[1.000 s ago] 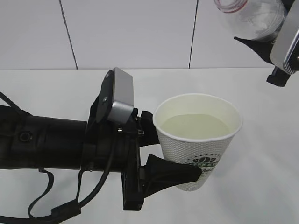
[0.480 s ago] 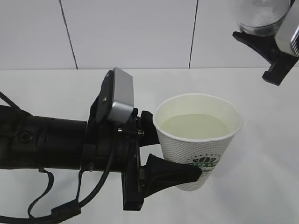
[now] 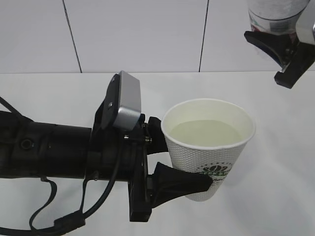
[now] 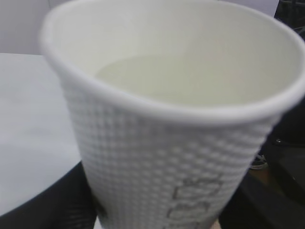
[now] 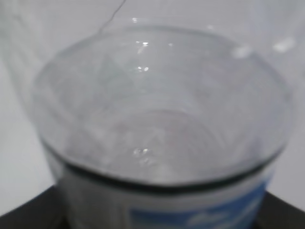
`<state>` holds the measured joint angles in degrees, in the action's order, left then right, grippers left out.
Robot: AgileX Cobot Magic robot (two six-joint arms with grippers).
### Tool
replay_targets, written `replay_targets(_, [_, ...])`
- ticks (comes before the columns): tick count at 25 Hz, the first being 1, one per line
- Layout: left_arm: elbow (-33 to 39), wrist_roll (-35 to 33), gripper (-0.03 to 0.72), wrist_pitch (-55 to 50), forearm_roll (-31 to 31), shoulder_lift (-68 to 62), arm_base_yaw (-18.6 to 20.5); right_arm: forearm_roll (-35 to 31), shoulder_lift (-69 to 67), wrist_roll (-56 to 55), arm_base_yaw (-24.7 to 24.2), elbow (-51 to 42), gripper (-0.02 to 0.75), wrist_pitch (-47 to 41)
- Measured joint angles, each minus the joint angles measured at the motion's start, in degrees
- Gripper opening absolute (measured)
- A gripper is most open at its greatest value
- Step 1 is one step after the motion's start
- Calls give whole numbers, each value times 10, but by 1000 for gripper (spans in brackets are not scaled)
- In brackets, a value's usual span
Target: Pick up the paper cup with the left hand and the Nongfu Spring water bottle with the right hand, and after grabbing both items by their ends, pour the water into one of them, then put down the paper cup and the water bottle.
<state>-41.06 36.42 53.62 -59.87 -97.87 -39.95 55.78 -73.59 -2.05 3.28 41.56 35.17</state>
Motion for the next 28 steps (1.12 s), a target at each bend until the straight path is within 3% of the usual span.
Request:
replay_targets(18, [0, 0, 502, 0, 0, 0, 0, -19, 0, -66, 0, 0, 438, -37])
replay_targets(28, [0, 0, 501, 0, 0, 0, 0, -132, -1, -68, 0, -29, 433, -47])
